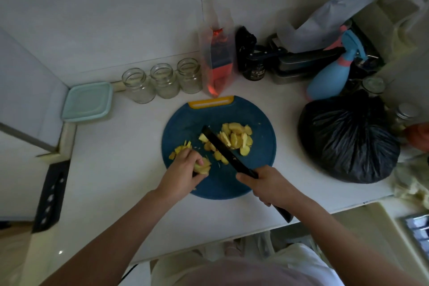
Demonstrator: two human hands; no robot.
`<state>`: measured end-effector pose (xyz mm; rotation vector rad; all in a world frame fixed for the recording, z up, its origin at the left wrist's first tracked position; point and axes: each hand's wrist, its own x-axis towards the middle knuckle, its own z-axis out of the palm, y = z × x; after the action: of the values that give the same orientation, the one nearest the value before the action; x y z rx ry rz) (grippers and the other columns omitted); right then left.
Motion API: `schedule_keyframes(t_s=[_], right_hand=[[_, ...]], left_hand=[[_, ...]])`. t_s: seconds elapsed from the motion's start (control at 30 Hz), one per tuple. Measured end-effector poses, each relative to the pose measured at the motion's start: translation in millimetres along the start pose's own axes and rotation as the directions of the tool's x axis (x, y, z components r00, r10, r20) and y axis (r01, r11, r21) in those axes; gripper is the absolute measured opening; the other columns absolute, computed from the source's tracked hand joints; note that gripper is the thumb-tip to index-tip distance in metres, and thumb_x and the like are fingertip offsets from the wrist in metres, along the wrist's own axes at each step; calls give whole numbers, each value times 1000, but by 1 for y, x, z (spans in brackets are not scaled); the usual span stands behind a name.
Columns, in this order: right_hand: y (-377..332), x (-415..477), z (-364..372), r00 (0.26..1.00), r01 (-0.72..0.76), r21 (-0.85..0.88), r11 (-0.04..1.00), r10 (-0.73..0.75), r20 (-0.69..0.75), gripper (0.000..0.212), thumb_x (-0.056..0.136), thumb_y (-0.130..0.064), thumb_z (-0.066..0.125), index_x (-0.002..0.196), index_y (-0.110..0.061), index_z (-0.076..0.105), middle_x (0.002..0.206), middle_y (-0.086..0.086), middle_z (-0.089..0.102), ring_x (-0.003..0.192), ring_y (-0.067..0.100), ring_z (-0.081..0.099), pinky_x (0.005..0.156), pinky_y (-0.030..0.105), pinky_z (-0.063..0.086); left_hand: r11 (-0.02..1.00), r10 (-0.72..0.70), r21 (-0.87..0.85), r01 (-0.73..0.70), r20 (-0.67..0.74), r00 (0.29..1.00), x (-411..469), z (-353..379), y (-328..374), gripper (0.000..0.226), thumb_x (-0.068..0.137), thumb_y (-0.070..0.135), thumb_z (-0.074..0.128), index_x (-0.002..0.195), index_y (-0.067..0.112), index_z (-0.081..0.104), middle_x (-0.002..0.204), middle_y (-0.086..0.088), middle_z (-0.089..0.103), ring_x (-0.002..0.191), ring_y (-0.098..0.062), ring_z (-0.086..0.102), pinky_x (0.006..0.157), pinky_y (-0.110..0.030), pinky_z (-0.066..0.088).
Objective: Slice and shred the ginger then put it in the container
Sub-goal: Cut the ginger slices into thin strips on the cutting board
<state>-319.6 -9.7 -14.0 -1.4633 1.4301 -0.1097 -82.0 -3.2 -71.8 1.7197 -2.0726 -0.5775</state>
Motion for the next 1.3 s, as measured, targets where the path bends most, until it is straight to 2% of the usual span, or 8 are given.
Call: schedule_keyframes(t_s=[0.17,0.27,0.4,0.63,0.8,0.9,1.07,1.3], right_hand=[[8,-1,19,1000,-10,-34,999,11,28,44,95,-42,54,100,0,63,64,5,53,44,11,48,41,23,42],[9,-1,26,999,-23,-44,999,24,27,43,96,-41,54,101,1,62,65,4,52,47,11,47,42,20,39],[9,0,31,1000,-19,-67,998,20,5,37,96,-39,54,95,-3,61,63,-2,49,49,7,44,45,18,37],[11,0,35,999,-40,-91,995,40,-6,42,97,-40,52,95,1,61,67,2,50,54,12,45,54,27,40],[12,3,36,998,-63,-81,995,63,-7,45,96,-43,53,94,1,61,69,4,52,56,14,46,56,30,41],[13,3,36,998,-60,-80,995,60,5,46,96,-43,53,91,1,60,67,4,51,54,13,45,55,29,41],[14,5,35,997,-68,-96,993,70,19,42,96,-45,53,78,-7,57,67,4,52,55,14,48,54,27,41],[7,-2,40,998,-66,43,997,67,-19,64,91,-66,40,64,-8,50,61,5,53,50,11,48,52,24,43]], left_hand=[[999,-34,-41,35,9,999,-15,0,1,39,71,28,82,95,11,56,101,1,53,92,-14,51,77,-26,45],[996,-74,-56,73,-24,997,-19,0,3,48,74,25,81,111,9,55,104,2,55,94,-13,51,77,-17,38],[988,-136,-82,134,-18,991,-17,1,6,65,76,39,76,130,13,50,110,2,55,97,-7,47,82,-18,38],[982,-164,-108,158,-47,985,-10,2,7,40,78,27,77,114,13,63,108,0,54,101,-16,53,82,-29,47],[983,-121,-144,116,-27,992,-9,-7,-1,40,79,25,77,116,16,65,103,6,53,92,-10,55,76,-17,42],[980,-87,-177,95,52,995,-8,-17,-7,42,81,22,75,121,22,63,103,12,52,91,-2,52,77,-10,37],[990,-7,-134,36,210,978,-8,-19,-6,49,84,22,71,131,24,56,111,11,50,102,-4,48,89,-15,38],[995,-42,-92,38,-39,998,-19,4,0,38,79,18,76,113,11,62,101,2,58,89,-10,54,72,-13,41]])
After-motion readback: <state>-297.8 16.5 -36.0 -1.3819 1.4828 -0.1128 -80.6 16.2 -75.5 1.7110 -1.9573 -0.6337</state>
